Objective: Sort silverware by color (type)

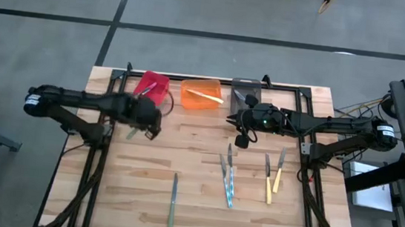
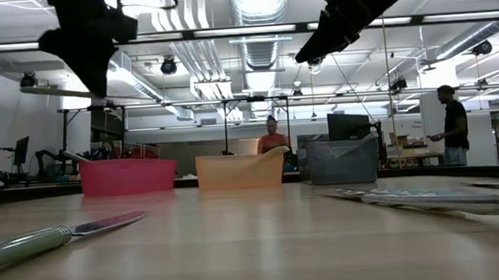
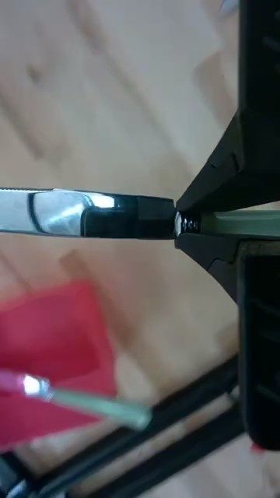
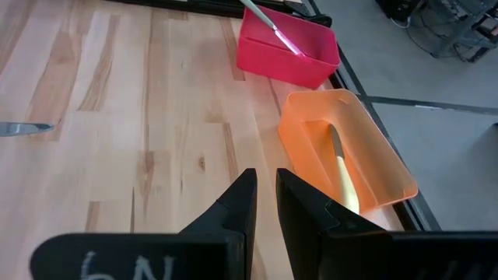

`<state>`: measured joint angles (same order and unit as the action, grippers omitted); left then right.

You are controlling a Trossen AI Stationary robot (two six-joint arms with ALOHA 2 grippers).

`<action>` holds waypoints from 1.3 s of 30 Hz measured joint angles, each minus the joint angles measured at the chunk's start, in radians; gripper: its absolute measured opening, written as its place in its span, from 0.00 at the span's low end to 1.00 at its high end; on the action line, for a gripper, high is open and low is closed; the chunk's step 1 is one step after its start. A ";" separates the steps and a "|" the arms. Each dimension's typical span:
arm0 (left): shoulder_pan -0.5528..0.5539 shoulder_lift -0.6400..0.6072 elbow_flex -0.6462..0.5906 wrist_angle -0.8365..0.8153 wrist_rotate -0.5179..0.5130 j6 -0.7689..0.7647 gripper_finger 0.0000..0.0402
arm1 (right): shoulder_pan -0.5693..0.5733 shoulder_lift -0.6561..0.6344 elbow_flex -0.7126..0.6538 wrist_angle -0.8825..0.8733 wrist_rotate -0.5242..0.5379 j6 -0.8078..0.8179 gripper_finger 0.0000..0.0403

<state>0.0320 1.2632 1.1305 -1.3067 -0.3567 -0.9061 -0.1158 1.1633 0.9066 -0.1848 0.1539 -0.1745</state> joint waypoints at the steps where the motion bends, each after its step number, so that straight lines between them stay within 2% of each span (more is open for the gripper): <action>1: 0.043 0.000 0.000 0.000 0.002 0.047 0.04 | 0.000 0.000 0.000 0.000 0.000 0.000 0.11; 12: 0.520 0.033 0.000 0.005 0.025 0.491 0.04 | 0.000 0.000 0.000 -0.001 0.000 -0.001 0.11; 20: 0.775 0.124 0.063 0.033 0.027 0.724 0.04 | 0.000 0.000 0.000 0.000 0.002 -0.028 0.11; 25: 0.839 0.219 0.167 0.030 0.027 0.818 0.04 | 0.000 0.000 0.000 0.005 0.003 -0.067 0.11; 31: 0.850 0.333 0.277 -0.010 0.028 0.881 0.04 | 0.000 0.000 0.000 0.011 0.003 -0.098 0.11; 39: 0.850 0.404 0.305 -0.115 0.027 0.924 0.04 | 0.000 0.000 0.000 0.011 0.004 -0.124 0.11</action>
<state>0.8818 1.6672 1.4353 -1.4220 -0.3298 0.0181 -0.1162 1.1633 0.9065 -0.1738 0.1577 -0.2982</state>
